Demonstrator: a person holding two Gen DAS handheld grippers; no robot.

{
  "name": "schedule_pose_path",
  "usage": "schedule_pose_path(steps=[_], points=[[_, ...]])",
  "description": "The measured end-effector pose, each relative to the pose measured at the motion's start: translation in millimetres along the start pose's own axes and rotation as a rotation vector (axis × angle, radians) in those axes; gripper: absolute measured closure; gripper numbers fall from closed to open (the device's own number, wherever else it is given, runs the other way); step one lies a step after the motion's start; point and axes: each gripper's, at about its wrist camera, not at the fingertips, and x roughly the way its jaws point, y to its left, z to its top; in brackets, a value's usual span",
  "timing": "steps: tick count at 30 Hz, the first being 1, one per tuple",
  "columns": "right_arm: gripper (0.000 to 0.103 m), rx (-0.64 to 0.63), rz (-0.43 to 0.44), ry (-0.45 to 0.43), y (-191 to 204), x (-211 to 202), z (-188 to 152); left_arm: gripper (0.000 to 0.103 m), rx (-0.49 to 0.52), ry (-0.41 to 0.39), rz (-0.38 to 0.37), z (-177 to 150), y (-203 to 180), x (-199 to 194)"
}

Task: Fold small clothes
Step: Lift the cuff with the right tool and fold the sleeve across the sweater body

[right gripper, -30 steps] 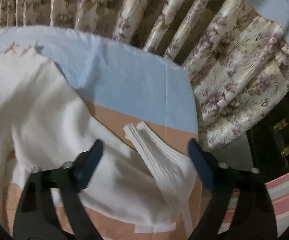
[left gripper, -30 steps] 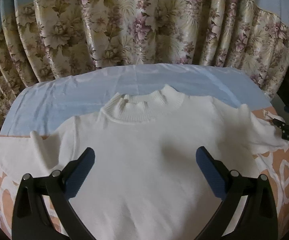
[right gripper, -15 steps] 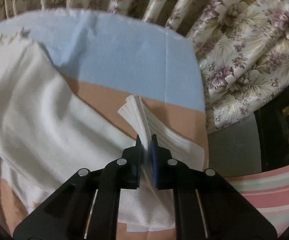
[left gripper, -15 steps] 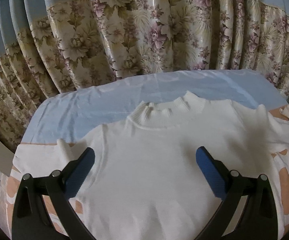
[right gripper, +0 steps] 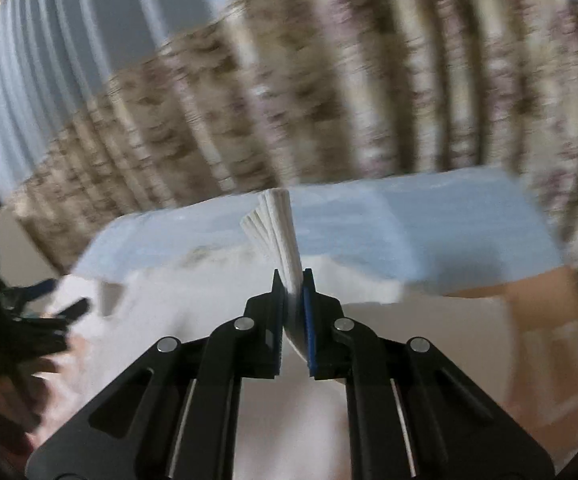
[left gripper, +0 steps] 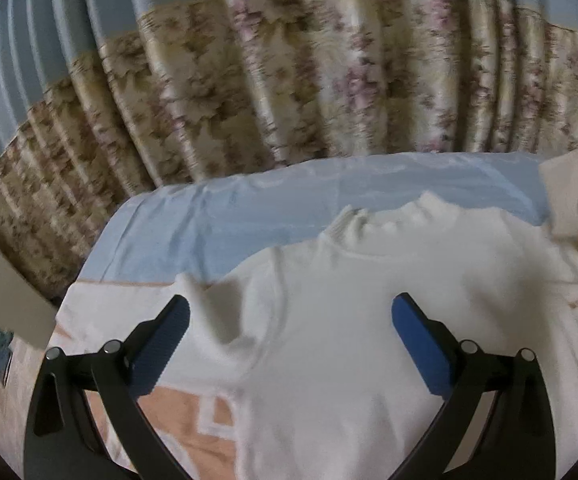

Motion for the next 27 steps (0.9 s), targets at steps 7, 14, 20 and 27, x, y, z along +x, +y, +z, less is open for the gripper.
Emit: schedule_pose_path(steps=[7, 14, 20, 27], points=[[0.094, -0.067, 0.095, 0.186, 90, 98, -36, 0.002, -0.098, 0.068, -0.034, -11, 47, 7], [0.056, -0.171, 0.113, 0.275, 104, 92, -58, 0.002, -0.116, 0.109, -0.105, -19, 49, 12], [0.04, -0.139, -0.093, 0.156, 40, 35, -47, 0.002, -0.131, 0.171, -0.298, -21, 10, 30], [0.04, -0.056, -0.155, 0.067, -4, 2, -45, 0.013, -0.022, 0.245, -0.315, -32, -63, 56]])
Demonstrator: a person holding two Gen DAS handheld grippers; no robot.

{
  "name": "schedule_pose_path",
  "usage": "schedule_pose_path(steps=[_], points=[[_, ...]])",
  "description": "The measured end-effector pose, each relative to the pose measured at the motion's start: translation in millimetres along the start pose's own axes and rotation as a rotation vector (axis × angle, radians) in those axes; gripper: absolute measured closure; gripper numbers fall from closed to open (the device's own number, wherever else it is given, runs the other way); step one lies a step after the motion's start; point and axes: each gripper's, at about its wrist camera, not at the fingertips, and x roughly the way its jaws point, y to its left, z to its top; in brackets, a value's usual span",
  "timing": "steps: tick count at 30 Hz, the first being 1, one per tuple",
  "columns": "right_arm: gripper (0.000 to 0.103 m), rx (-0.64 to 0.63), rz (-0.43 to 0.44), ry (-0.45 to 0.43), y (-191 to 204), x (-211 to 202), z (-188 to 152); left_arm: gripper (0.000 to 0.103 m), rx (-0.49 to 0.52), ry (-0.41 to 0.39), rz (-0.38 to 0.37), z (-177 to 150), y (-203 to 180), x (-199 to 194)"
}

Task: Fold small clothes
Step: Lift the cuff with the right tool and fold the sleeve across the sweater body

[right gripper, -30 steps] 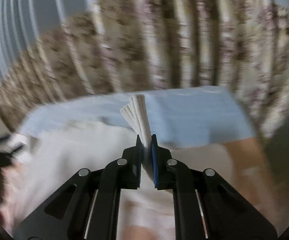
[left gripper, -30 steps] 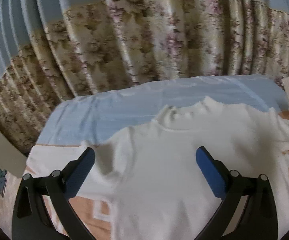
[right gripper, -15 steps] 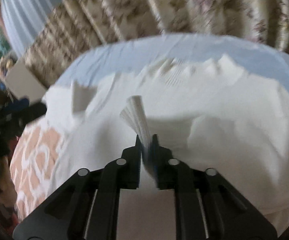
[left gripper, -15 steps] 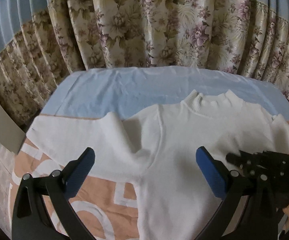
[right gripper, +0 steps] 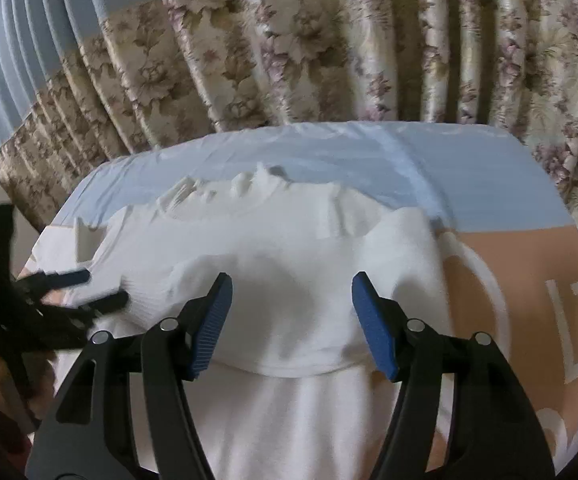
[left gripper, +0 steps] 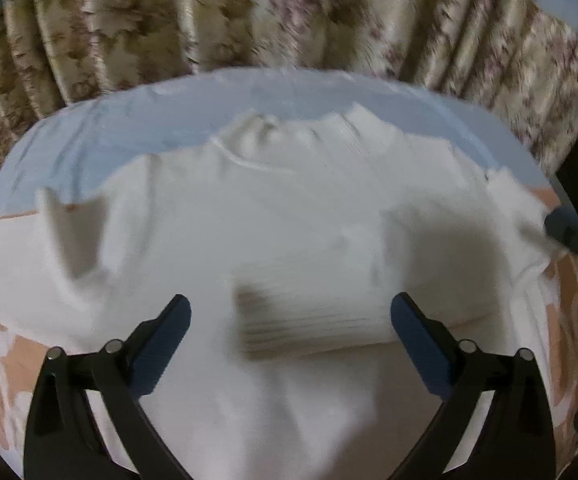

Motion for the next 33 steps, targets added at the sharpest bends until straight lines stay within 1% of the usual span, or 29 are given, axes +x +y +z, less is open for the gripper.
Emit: schedule_pose_path(steps=[1, 2, 4, 5, 6, 7, 8, 9, 10, 11, 14, 16, 17, 18, 22, 24, 26, 27, 29, 30, 31, 33], points=[[0.04, -0.003, -0.003, -0.006, -3, -2, 0, 0.032, 0.009, 0.016, -0.003, -1, -4, 5], [0.04, -0.008, -0.007, -0.015, -5, -5, -1, 0.039, 0.019, 0.039, 0.01, -3, -9, 11], [0.04, -0.007, -0.01, -0.023, -7, -7, -4, 0.041, 0.046, 0.033, 0.038, -5, -12, 14], [0.04, 0.005, -0.004, -0.024, -9, -6, -5, 0.049, 0.06, 0.027, 0.044, -6, -13, 15], [0.04, 0.013, -0.002, -0.026, -11, -5, -4, 0.056, 0.067, 0.021, 0.052, -5, -14, 14], [0.04, 0.02, 0.0, -0.029, -13, -5, -4, 0.07, 0.066, 0.015, 0.047, -5, -13, 13], [0.04, 0.026, 0.0, -0.03, -13, -4, -4, 0.081, 0.061, 0.011, 0.032, -5, -11, 11], [0.04, 0.028, 0.001, -0.032, -14, -5, -4, 0.083, 0.053, 0.005, 0.013, -2, -9, 9], [0.04, 0.028, 0.0, -0.037, -14, -6, -4, 0.084, 0.054, -0.005, 0.012, 0, -8, 7], [0.04, 0.026, -0.003, -0.042, -15, -7, -4, 0.085, 0.063, -0.017, 0.019, 2, -8, 4], [0.04, 0.028, -0.02, -0.055, -17, -9, -1, 0.085, 0.087, -0.089, 0.054, 14, -5, -9], [0.04, 0.041, -0.03, -0.056, -21, -10, 1, 0.085, 0.084, -0.146, 0.102, 25, 7, -22], [0.04, 0.045, -0.034, -0.052, -22, -9, 1, 0.085, 0.079, -0.158, 0.122, 27, 12, -25], [0.04, 0.048, -0.039, -0.046, -24, -8, 1, 0.085, 0.069, -0.167, 0.158, 29, 24, -26], [0.04, 0.069, -0.05, -0.004, -31, 3, -2, 0.085, 0.027, -0.091, 0.221, 19, 67, -8], [0.04, 0.096, -0.035, 0.024, -35, 14, -3, 0.085, 0.0, -0.052, 0.216, 9, 81, 1], [0.04, 0.108, -0.028, 0.054, -38, 28, -1, 0.084, -0.01, -0.037, 0.207, 2, 87, 6], [0.042, 0.108, -0.037, 0.07, -39, 35, 1, 0.084, -0.001, -0.047, 0.215, -1, 86, 6], [0.053, 0.105, -0.051, 0.112, -41, 51, 3, 0.084, 0.014, -0.056, 0.231, -1, 84, 7], [0.064, 0.105, -0.058, 0.139, -43, 60, 4, 0.084, 0.012, -0.056, 0.231, -1, 84, 8], [0.07, 0.106, -0.075, 0.163, -44, 67, 4, 0.084, 0.009, -0.055, 0.228, -3, 81, 7], [0.071, 0.117, -0.08, 0.176, -47, 74, 4, 0.084, -0.007, -0.052, 0.206, -2, 83, 8]])
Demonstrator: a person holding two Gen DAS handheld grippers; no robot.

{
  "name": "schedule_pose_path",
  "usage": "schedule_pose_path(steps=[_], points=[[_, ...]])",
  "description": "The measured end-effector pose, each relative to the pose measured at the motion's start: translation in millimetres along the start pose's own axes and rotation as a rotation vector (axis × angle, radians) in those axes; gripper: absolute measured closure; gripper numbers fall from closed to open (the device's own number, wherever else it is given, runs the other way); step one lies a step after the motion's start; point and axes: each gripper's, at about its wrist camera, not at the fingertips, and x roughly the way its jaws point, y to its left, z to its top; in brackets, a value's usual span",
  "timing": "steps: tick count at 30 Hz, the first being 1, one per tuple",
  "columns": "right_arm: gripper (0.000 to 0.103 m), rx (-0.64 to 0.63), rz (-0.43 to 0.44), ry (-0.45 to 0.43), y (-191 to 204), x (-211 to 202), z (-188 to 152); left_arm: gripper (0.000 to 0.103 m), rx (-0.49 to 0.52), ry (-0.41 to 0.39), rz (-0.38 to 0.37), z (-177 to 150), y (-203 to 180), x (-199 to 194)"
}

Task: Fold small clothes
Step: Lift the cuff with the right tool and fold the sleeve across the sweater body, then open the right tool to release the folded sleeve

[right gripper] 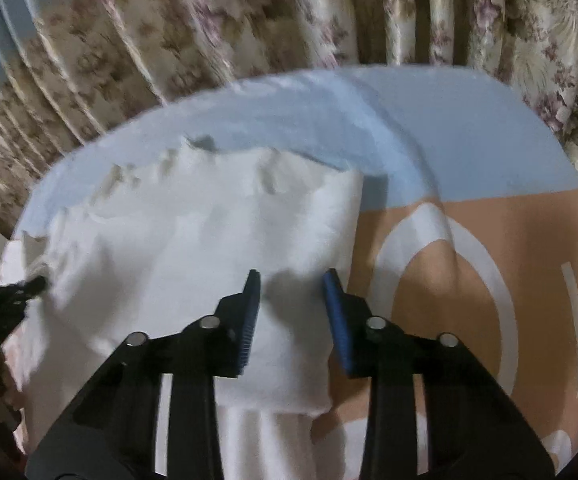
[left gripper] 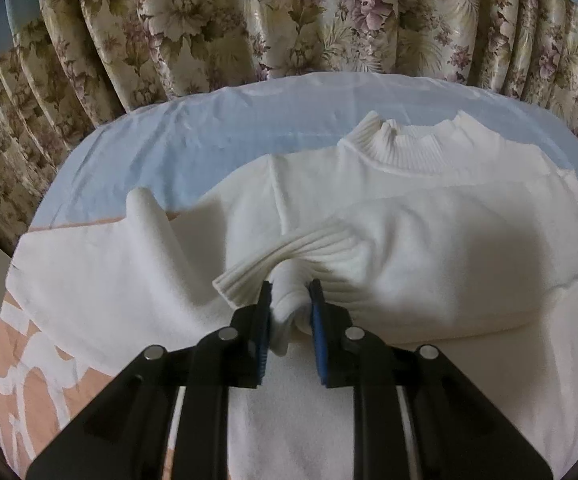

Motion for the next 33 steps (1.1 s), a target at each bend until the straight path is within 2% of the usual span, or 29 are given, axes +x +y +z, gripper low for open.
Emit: schedule_pose_path(steps=[2, 3, 4, 7, 10, 11, 13, 15, 18, 21, 24, 26, 30, 31, 33], points=[[0.082, -0.004, -0.004, -0.011, -1, 0, 2, 0.083, -0.009, 0.002, -0.015, 0, 3, 0], [0.098, -0.02, -0.023, -0.018, 1, 0, 4, 0.083, -0.011, 0.004, -0.02, 0, 3, -1], [0.098, -0.042, -0.034, -0.028, 3, -1, 5, 0.081, -0.01, 0.004, -0.021, 0, 5, -2], [0.098, -0.068, -0.071, -0.052, 5, -3, 7, 0.062, -0.018, -0.011, 0.014, 4, 14, -7], [0.098, -0.086, -0.093, -0.049, 5, -2, 5, 0.057, -0.027, -0.034, 0.052, 8, 25, -17], [0.097, -0.087, -0.092, -0.044, 5, -2, 6, 0.049, -0.022, -0.042, 0.076, 9, 27, -20], [0.092, -0.086, -0.074, -0.052, 7, -8, 5, 0.042, -0.012, -0.066, 0.119, 12, 33, -30], [0.092, -0.088, -0.057, -0.086, 13, -19, 5, 0.041, -0.014, -0.085, 0.122, 15, 35, -39], [0.089, -0.119, -0.014, -0.117, 32, -32, 6, 0.039, 0.0, -0.087, 0.033, 20, 22, -44], [0.087, -0.203, 0.016, -0.085, 63, -23, 1, 0.038, 0.045, -0.059, -0.06, 24, -9, -32], [0.087, -0.287, 0.031, -0.039, 88, -6, -10, 0.038, 0.08, -0.004, -0.099, 21, -34, -6], [0.087, -0.335, 0.011, -0.01, 96, 4, -17, 0.037, 0.088, 0.041, -0.098, 17, -38, 10], [0.086, -0.346, -0.022, -0.007, 79, 2, -30, 0.037, 0.059, 0.04, -0.083, 9, -12, 5], [0.086, -0.332, -0.038, -0.012, 68, -1, -31, 0.037, 0.061, 0.036, -0.064, 7, -7, 3], [0.086, -0.319, -0.07, -0.021, 55, -5, -34, 0.031, 0.062, 0.031, 0.021, 2, 6, 1]])
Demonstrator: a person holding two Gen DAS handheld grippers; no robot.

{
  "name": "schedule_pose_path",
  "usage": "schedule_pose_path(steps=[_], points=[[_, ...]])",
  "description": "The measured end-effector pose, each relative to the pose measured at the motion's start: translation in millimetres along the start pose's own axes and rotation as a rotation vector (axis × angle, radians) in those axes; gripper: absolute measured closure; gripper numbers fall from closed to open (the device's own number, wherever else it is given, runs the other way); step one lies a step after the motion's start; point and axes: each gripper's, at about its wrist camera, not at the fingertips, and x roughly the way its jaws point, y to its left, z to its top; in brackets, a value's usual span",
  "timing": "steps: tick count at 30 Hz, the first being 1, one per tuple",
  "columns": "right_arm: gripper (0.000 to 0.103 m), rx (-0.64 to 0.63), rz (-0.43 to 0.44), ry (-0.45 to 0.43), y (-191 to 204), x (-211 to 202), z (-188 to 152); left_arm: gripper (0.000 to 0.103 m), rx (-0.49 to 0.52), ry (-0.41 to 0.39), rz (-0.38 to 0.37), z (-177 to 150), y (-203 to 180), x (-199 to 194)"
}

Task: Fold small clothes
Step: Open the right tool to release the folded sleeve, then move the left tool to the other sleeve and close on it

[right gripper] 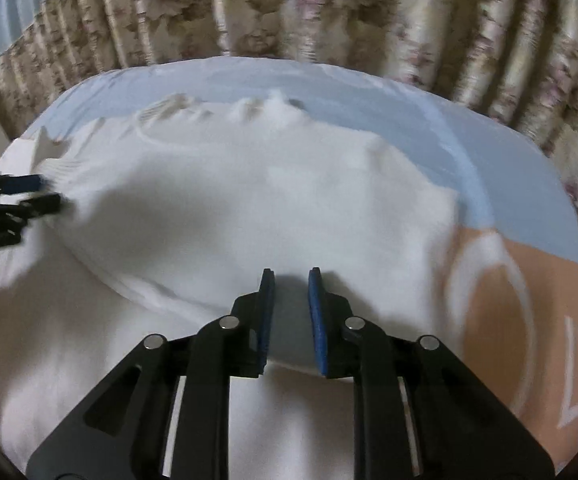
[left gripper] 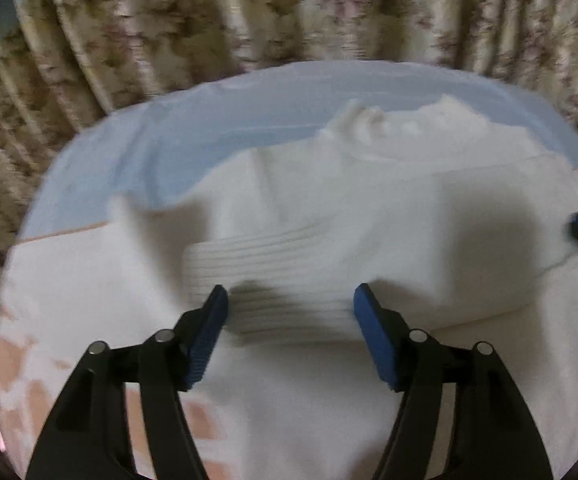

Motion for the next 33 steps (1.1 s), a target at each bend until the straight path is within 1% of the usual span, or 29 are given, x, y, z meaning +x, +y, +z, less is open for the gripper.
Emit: schedule_pose_path(steps=[1, 2, 4, 5, 7, 8, 9, 10, 11, 12, 13, 14, 16, 17, 20, 22, 23, 25, 28, 31, 33], points=[[0.087, 0.021, 0.003, -0.003, -8, -2, -3, 0.028, -0.013, -0.001, 0.02, -2, 7, 0], [0.088, 0.053, 0.021, -0.001, -14, -2, -5, 0.029, -0.036, 0.001, 0.018, -2, 14, -1], [0.088, 0.078, 0.022, 0.002, -17, -4, -5, 0.029, -0.099, 0.011, -0.017, -4, 25, -2], [0.088, 0.073, 0.01, 0.003, -13, -7, -3, 0.029, -0.116, 0.011, -0.031, -4, 26, -4], [0.083, 0.043, 0.0, -0.015, 1, -15, 3, 0.028, -0.111, 0.0, -0.038, -5, 20, -13], [0.082, 0.029, -0.004, -0.025, 7, -20, 5, 0.024, -0.104, -0.013, -0.037, -4, 16, -20], [0.076, 0.012, -0.009, -0.046, 15, -26, 9, 0.021, -0.1, -0.023, -0.038, -5, 15, -25], [0.065, 0.004, -0.009, -0.063, 20, -31, 12, 0.016, -0.097, -0.035, -0.04, -5, 14, -31], [0.06, -0.004, -0.006, -0.088, 27, -37, 17, 0.013, -0.094, -0.044, -0.038, -4, 13, -36], [0.051, -0.008, -0.002, -0.103, 32, -41, 21, 0.013, -0.091, -0.048, -0.038, -3, 14, -38], [0.047, -0.011, 0.006, -0.116, 37, -45, 24, 0.012, -0.084, -0.05, -0.036, -3, 13, -41], [0.045, -0.014, 0.019, -0.125, 43, -48, 29, 0.012, -0.077, -0.052, -0.024, -3, 14, -44], [0.035, -0.012, 0.03, -0.14, 52, -51, 37, 0.011, -0.073, -0.054, 0.0, -1, 19, -48], [0.032, -0.012, 0.034, -0.144, 55, -52, 41, 0.01, -0.073, -0.054, 0.014, -2, 23, -49], [0.025, -0.018, 0.031, -0.147, 65, -52, 50, 0.01, -0.095, -0.043, 0.031, -5, 44, -50], [0.018, -0.018, 0.022, -0.149, 71, -50, 55, 0.01, -0.117, -0.035, 0.06, -9, 61, -49], [0.017, -0.018, 0.017, -0.146, 74, -48, 57, 0.01, -0.124, -0.031, 0.085, -11, 70, -49], [0.015, -0.017, 0.018, -0.142, 79, -45, 61, 0.01, -0.138, -0.031, 0.107, -13, 84, -47], [0.015, -0.024, 0.011, -0.142, 88, -41, 66, 0.01, -0.16, -0.021, 0.113, -20, 107, -44], [0.015, -0.036, 0.001, -0.138, 95, -37, 69, 0.01, -0.172, -0.035, 0.125, -24, 128, -41], [0.015, -0.046, -0.006, -0.134, 98, -35, 69, 0.01, -0.196, -0.043, 0.135, -26, 146, -39]])
